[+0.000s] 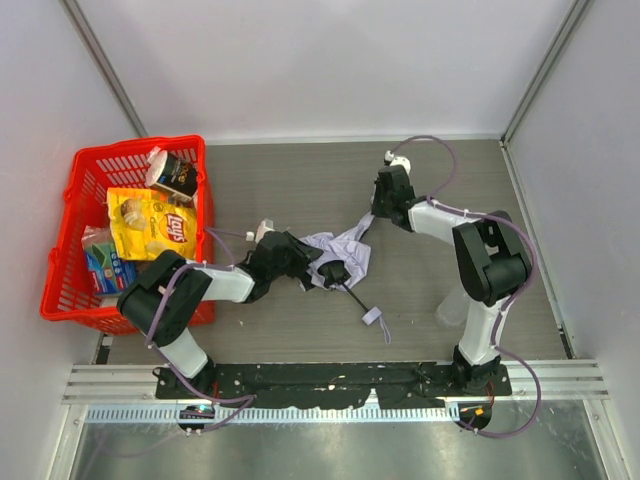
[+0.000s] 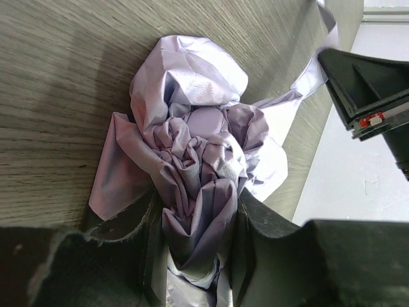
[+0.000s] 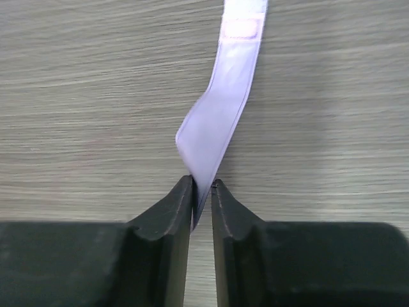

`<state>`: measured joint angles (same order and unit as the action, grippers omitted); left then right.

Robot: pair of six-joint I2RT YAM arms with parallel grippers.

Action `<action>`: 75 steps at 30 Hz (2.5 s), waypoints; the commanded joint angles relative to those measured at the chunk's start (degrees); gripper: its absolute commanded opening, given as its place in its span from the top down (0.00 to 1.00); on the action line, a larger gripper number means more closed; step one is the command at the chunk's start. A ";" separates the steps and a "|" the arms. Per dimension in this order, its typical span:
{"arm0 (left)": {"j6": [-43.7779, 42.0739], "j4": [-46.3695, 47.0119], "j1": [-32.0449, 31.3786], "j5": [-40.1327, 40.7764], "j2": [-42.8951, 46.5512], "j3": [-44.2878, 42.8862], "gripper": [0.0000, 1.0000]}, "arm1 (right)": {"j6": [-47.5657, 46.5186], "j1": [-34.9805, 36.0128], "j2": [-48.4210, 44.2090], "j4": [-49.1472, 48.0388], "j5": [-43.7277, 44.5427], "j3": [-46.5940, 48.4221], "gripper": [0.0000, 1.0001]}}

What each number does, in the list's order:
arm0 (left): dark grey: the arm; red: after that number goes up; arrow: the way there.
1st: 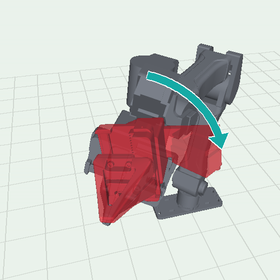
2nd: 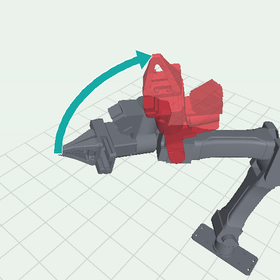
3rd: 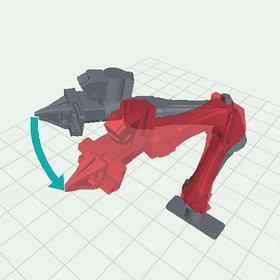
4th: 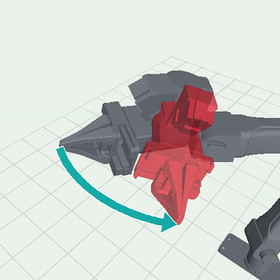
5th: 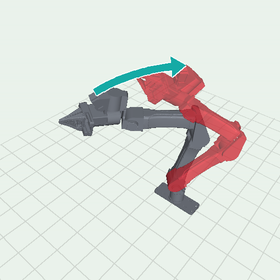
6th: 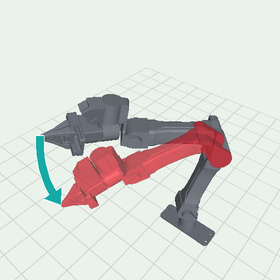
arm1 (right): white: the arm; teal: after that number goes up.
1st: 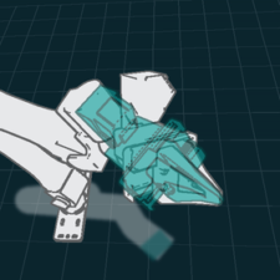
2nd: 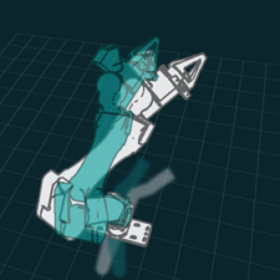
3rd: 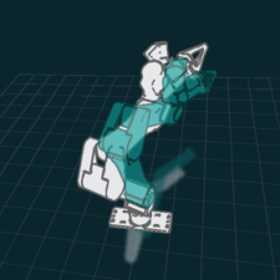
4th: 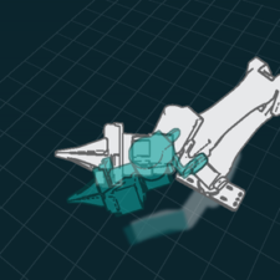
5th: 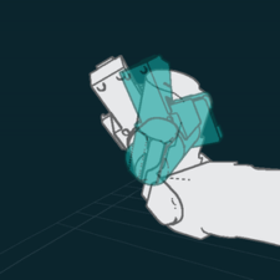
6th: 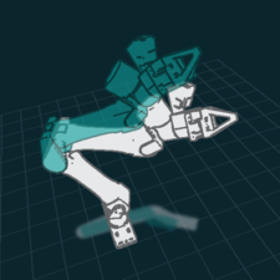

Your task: Put away the umbrella

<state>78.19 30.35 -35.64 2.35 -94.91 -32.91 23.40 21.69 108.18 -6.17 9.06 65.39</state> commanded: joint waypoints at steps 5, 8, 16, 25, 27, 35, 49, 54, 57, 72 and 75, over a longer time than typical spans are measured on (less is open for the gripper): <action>-0.24 -13.03 0.22 3.72 -0.71 -0.05 1.00 | -12.85 -0.96 -4.54 27.09 5.62 12.41 0.47; 0.47 -15.05 0.13 3.54 -1.32 -0.93 1.00 | -17.67 5.17 -16.72 19.73 3.16 0.42 0.38; 0.82 -25.24 -0.48 5.38 -2.56 -5.59 1.00 | -32.45 26.28 -27.60 -8.23 -0.63 -23.10 0.25; 1.00 -30.17 -0.57 5.03 -4.23 -8.84 1.00 | -35.44 30.43 -17.67 -14.74 -1.33 -19.86 0.23; 0.74 -30.17 -0.49 5.12 -4.05 -9.10 1.00 | -34.74 30.34 -15.65 -16.32 -0.89 -20.56 0.23; 0.03 -30.09 -0.57 4.50 -3.61 -9.11 1.00 | -32.89 31.57 -6.50 -17.39 15.18 -17.93 0.51; -8.93 -14.44 3.90 -4.00 0.96 -6.20 0.53 | -16.63 26.66 -2.63 -6.84 -3.58 -19.59 0.99; -12.09 -14.26 6.63 -8.67 2.71 -8.05 0.34 | -13.39 23.22 -2.80 -7.62 -13.96 -21.26 0.99; -12.89 -15.05 7.86 -9.12 5.34 -7.09 0.17 | -12.33 20.94 -3.15 -8.41 -17.23 -22.23 0.99; -12.01 -17.60 9.36 -16.33 9.49 -7.52 0.00 | -6.61 11.71 3.26 -10.26 -35.77 -20.65 0.99; -13.59 -18.30 9.36 -15.80 8.08 -9.01 0.00 | -7.31 10.74 4.14 -8.25 -37.97 -18.98 0.99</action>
<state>65.98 11.73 -27.53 -15.25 -86.13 -38.41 17.15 33.30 106.52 -27.07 -25.82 46.98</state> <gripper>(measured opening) 0.994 0.415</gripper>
